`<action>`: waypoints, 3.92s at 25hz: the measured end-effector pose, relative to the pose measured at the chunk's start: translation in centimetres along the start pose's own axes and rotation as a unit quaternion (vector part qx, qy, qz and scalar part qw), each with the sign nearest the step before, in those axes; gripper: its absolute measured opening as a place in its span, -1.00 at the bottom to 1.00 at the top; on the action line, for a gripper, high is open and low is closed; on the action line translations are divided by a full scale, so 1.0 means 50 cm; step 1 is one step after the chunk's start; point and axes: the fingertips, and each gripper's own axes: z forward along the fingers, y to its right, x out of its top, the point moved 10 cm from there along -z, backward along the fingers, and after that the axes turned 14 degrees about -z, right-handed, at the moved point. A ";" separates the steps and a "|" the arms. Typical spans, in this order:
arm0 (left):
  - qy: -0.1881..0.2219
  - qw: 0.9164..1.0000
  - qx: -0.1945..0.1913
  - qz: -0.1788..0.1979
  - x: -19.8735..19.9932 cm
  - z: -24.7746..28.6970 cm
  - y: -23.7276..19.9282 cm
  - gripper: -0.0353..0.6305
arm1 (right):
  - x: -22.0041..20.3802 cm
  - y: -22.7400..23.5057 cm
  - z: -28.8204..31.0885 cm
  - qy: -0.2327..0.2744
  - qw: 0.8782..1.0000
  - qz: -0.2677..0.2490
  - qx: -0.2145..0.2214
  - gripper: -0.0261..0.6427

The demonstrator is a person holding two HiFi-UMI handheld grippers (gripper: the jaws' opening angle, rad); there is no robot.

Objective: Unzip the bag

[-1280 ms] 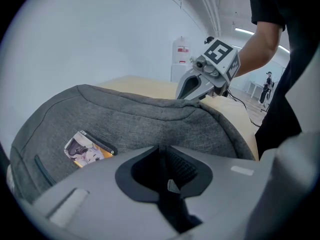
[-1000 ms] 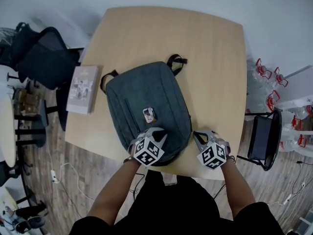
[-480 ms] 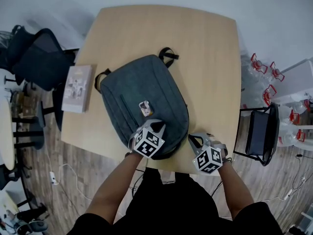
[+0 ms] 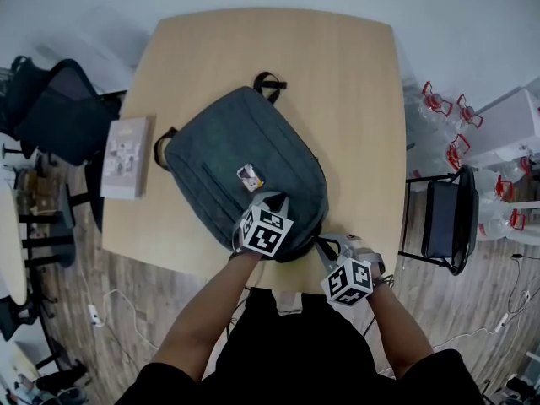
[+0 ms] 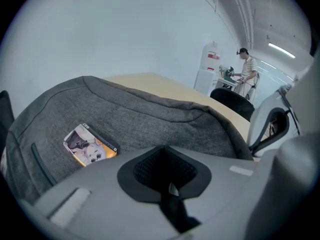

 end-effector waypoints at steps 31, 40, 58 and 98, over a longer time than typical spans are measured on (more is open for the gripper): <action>-0.080 0.934 -0.142 0.318 0.019 -0.081 -0.046 -0.34 | 0.035 -0.069 0.031 -0.005 0.995 0.090 -0.040 -0.89; -0.101 0.914 -0.179 0.351 -0.028 -0.073 -0.116 -0.37 | 0.039 -0.072 0.030 -0.011 0.994 0.095 -0.047 -0.89; -0.040 0.972 -0.127 0.192 -0.040 -0.048 -0.051 -0.39 | 0.014 -0.087 0.007 -0.026 0.993 0.097 -0.065 -0.88; 0.239 0.964 -0.101 -0.053 -0.028 -0.284 -0.042 -0.84 | 0.099 0.029 -0.175 0.177 0.913 0.271 -0.247 -0.92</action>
